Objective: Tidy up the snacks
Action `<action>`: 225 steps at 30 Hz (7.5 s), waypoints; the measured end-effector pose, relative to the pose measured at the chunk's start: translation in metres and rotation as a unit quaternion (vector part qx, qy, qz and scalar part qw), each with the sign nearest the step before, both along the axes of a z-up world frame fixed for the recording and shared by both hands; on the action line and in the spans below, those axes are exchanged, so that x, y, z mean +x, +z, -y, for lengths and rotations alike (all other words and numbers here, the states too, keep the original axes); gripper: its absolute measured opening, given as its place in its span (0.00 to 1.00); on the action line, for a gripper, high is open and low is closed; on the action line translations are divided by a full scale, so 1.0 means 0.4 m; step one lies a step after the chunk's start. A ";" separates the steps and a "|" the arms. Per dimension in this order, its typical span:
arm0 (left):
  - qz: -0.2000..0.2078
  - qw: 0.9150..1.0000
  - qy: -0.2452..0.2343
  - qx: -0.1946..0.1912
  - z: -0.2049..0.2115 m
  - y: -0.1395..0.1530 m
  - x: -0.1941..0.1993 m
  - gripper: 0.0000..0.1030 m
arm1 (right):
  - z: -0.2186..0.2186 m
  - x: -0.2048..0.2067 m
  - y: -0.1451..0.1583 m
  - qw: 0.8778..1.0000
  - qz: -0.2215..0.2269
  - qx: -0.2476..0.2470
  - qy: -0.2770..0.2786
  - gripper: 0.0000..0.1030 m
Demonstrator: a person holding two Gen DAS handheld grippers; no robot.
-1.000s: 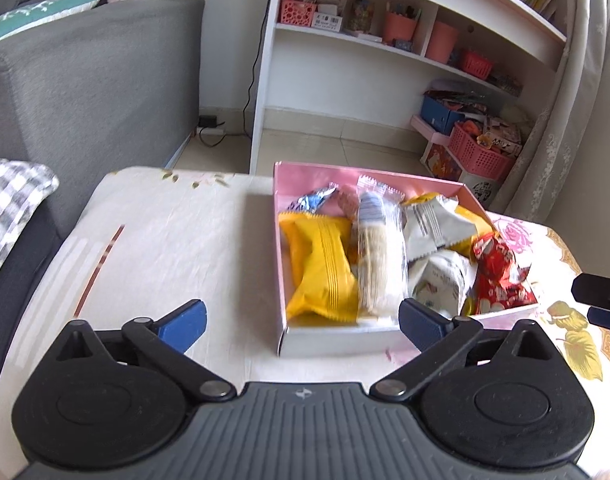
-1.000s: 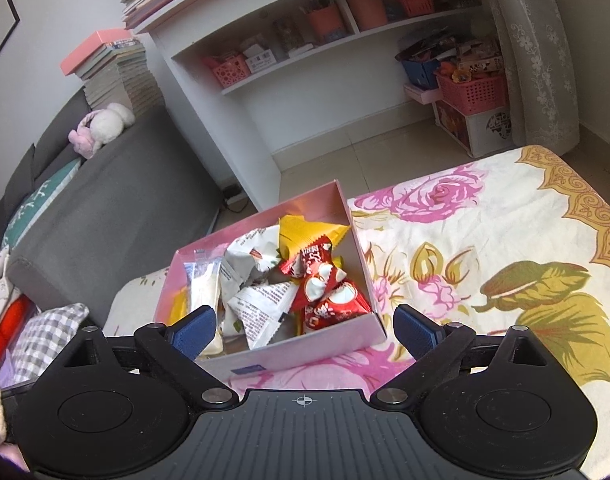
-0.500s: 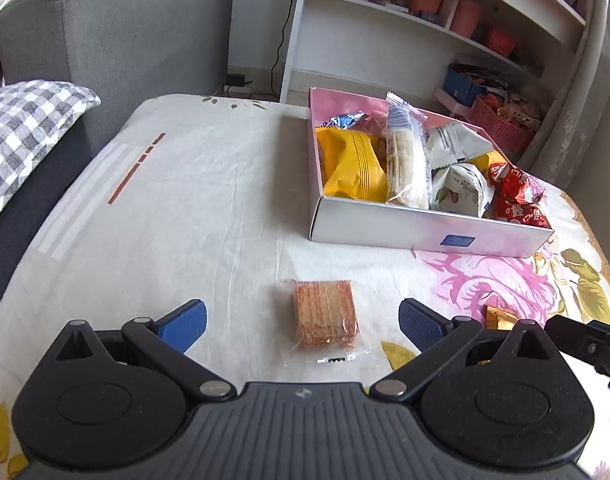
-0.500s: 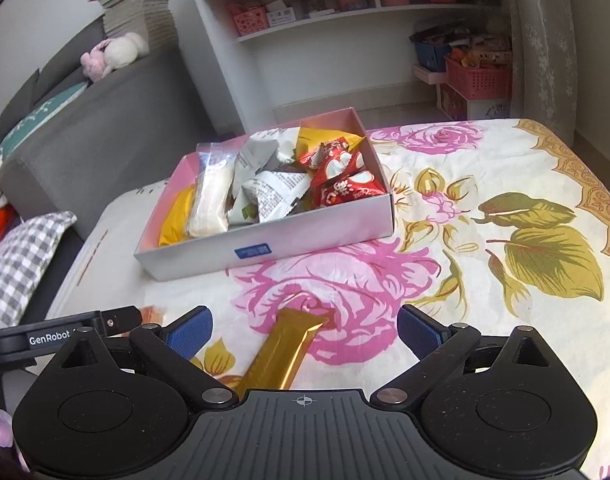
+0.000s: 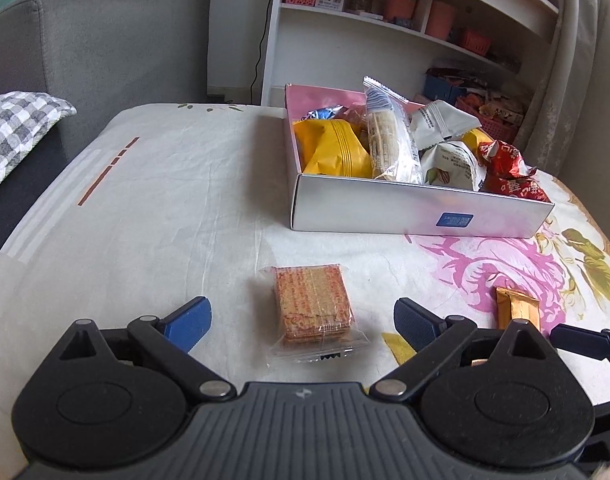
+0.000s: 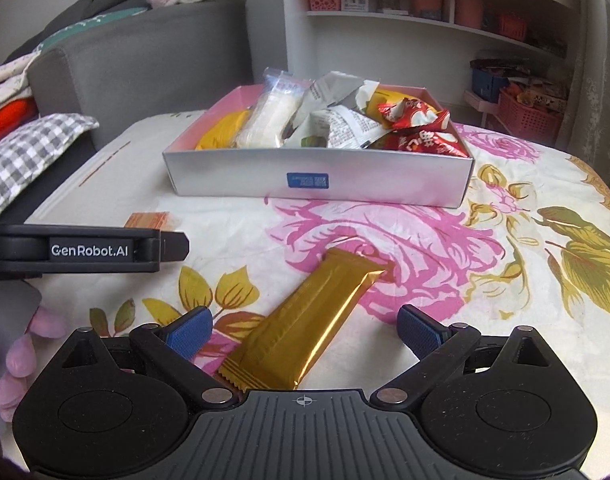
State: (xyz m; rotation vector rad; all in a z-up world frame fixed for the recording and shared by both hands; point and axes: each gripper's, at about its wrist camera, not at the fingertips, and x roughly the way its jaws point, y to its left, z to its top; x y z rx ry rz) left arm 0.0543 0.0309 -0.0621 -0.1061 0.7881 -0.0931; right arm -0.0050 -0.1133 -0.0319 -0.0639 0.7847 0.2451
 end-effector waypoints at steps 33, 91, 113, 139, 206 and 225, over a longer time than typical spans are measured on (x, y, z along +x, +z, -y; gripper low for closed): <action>-0.026 0.999 -0.038 0.008 -0.022 0.023 0.000 0.42 | 0.037 0.094 0.011 0.998 -0.035 -0.027 0.045 0.92; 0.006 0.992 -0.006 -0.125 -0.014 0.166 0.150 0.31 | 0.159 0.231 0.239 0.977 -0.004 0.196 -0.087 0.30; 0.010 0.997 0.012 -0.073 0.013 0.093 0.211 0.31 | 0.161 0.359 0.131 0.979 0.055 0.171 -0.096 0.30; 0.016 1.000 0.002 -0.012 0.065 0.131 0.146 0.94 | 0.181 0.301 0.175 0.984 0.054 0.155 -0.074 0.76; -0.068 0.994 0.043 0.081 0.103 0.219 -0.058 1.00 | 0.148 0.043 0.240 0.995 -0.042 0.041 -0.076 0.97; -0.068 0.993 0.040 0.087 0.104 0.220 -0.061 1.00 | 0.146 0.038 0.245 0.996 -0.039 0.041 -0.075 0.97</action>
